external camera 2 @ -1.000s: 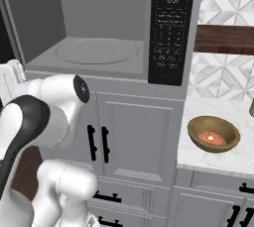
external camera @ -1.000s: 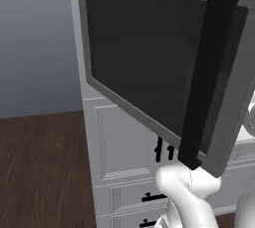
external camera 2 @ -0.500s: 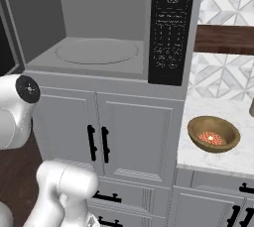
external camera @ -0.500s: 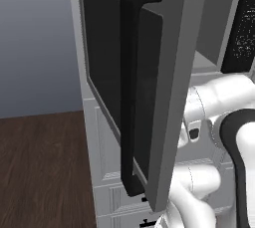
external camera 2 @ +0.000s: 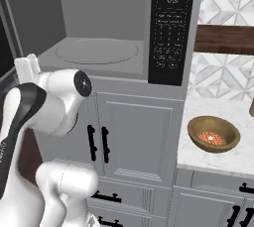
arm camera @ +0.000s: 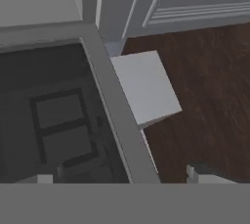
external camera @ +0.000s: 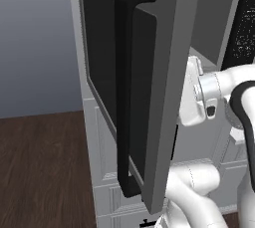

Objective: Open the microwave, place the bowl with waffle inside the microwave, then close the microwave door and turn it on.

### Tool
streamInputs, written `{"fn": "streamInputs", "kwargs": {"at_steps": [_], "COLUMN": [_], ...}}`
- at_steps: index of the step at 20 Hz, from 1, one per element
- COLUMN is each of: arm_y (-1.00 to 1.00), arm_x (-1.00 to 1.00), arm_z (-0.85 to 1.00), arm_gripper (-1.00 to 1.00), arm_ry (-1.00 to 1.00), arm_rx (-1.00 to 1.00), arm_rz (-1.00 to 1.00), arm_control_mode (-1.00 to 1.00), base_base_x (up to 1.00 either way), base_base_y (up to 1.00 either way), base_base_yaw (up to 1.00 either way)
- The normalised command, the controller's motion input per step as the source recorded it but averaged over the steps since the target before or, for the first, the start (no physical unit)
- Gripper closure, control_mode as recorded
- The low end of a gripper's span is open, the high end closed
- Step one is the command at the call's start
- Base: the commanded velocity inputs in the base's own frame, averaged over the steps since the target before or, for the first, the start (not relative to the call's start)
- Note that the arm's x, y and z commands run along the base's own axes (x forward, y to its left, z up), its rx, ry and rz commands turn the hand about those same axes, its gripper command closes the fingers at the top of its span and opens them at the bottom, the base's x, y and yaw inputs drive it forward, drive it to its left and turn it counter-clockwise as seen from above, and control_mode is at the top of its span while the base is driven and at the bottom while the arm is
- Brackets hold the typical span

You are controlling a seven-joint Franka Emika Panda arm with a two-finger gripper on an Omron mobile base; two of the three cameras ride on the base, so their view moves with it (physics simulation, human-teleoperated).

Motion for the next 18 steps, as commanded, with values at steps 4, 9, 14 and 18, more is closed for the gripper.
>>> {"fn": "streamInputs", "kwargs": {"at_steps": [4,9,14,18], "arm_y": [-1.0,-1.0,-1.0,-1.0], "arm_x": [1.0,0.76,0.16,0.0], "arm_z": [-0.03,-0.12,-0.46,-0.85], "arm_gripper": [-1.0,-1.0,-1.0,-1.0], "arm_ry": [0.21,0.12,-0.03,-0.19], "arm_rx": [-0.06,-0.1,-0.13,-0.17], "arm_rz": [-0.17,-0.17,-0.15,-0.16], "arm_control_mode": [-1.0,-1.0,-1.0,-1.0], "base_base_x": [0.0,0.0,0.0,0.0], "base_base_y": [0.0,0.0,0.0,0.0], "base_base_yaw": [0.0,0.0,0.0,0.0]}}
